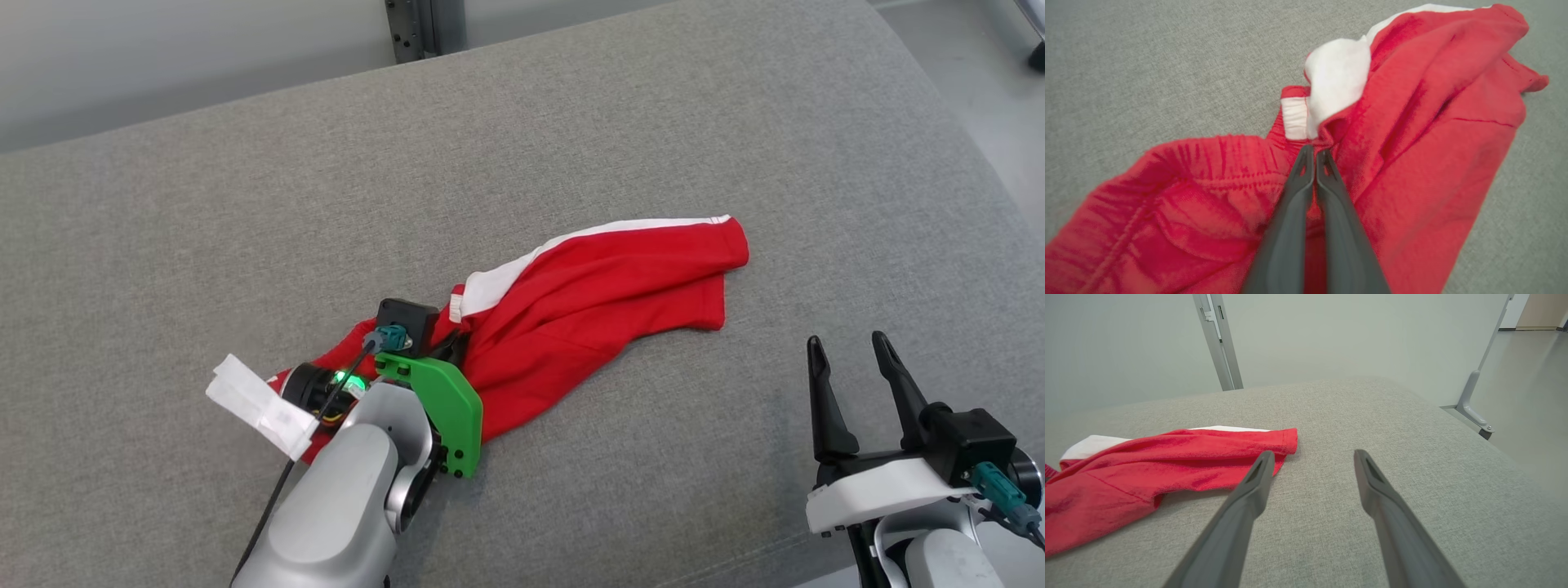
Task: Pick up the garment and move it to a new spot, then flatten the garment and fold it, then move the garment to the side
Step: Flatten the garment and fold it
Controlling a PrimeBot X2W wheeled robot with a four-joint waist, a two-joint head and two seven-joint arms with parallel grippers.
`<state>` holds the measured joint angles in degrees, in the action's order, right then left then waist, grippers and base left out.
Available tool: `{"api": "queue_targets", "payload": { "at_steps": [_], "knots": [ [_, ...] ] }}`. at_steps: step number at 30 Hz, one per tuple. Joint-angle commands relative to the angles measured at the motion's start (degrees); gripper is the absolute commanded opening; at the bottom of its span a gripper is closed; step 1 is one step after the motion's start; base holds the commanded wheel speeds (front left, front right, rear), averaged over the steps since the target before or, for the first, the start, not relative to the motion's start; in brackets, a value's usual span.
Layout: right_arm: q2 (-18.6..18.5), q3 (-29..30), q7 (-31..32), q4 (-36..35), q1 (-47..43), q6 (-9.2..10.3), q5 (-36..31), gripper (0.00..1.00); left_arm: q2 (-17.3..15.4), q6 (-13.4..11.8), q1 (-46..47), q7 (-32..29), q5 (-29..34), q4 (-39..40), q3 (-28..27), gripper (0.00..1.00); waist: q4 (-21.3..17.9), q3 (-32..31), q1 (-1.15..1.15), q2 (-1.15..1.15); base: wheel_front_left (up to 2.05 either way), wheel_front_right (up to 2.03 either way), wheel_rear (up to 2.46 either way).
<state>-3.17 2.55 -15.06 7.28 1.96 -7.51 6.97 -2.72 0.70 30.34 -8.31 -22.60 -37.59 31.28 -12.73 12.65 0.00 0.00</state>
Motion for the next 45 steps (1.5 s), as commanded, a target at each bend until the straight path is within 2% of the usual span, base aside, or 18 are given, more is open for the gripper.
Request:
{"api": "queue_targets", "payload": {
  "at_steps": [1,2,16,22,29,35,39,41,45],
  "knots": [
    [-0.20,-0.20,-0.18,0.13,-0.20,0.04,-0.01,1.00,-0.36,-0.53,-1.58,0.24,-1.13,-0.24,-0.42,0.91,0.77,-0.49,0.00,0.00,0.00,0.00,0.00],
    [-0.18,-0.42,-0.18,0.24,0.03,0.04,0.02,1.00,-0.37,-0.90,-1.81,0.68,-0.75,-0.45,-0.19,1.00,0.85,-0.50,0.00,0.00,0.00,0.00,0.00],
    [-0.62,-0.63,-0.18,1.11,-1.21,0.04,0.15,1.00,-0.50,-3.13,-3.52,8.85,-3.12,-1.36,-0.44,1.00,0.18,-3.04,0.00,0.00,0.00,0.00,0.00],
    [-1.26,1.07,-0.18,-0.03,-3.01,0.04,-0.52,1.00,-1.90,-4.94,-8.15,14.55,-3.68,4.76,-2.08,1.00,0.80,-5.77,0.00,0.00,0.00,0.00,0.00],
    [-2.31,3.70,-0.18,-1.08,-5.77,0.04,-1.15,1.00,-5.58,-9.24,-16.70,19.88,-3.86,14.95,-5.06,1.00,3.11,-9.45,0.00,0.00,0.00,0.00,0.00],
    [-2.57,5.27,-0.18,-1.59,-7.38,0.04,-1.40,1.00,-8.64,-11.32,-24.88,23.00,-2.90,21.09,-7.86,1.00,5.45,-11.42,0.00,0.00,0.00,0.00,0.00],
    [-2.48,5.87,-0.18,-1.75,-8.38,0.04,-1.57,1.00,-9.79,-12.03,-30.13,23.54,-1.72,23.59,-10.60,1.00,7.07,-12.09,0.00,0.00,0.00,0.00,0.00],
    [-2.33,6.33,-0.18,-1.78,-9.02,0.04,-1.66,1.00,-9.35,-11.96,-32.24,23.49,-0.53,25.71,-12.52,1.00,8.06,-12.37,0.00,0.00,0.00,0.00,0.00],
    [-2.03,7.11,-0.18,-1.73,-10.06,0.04,-1.81,1.00,-8.16,-9.91,-36.54,23.44,2.02,28.34,-16.45,1.00,10.05,-12.77,0.00,0.00,0.00,0.00,0.00]
  ]
}}
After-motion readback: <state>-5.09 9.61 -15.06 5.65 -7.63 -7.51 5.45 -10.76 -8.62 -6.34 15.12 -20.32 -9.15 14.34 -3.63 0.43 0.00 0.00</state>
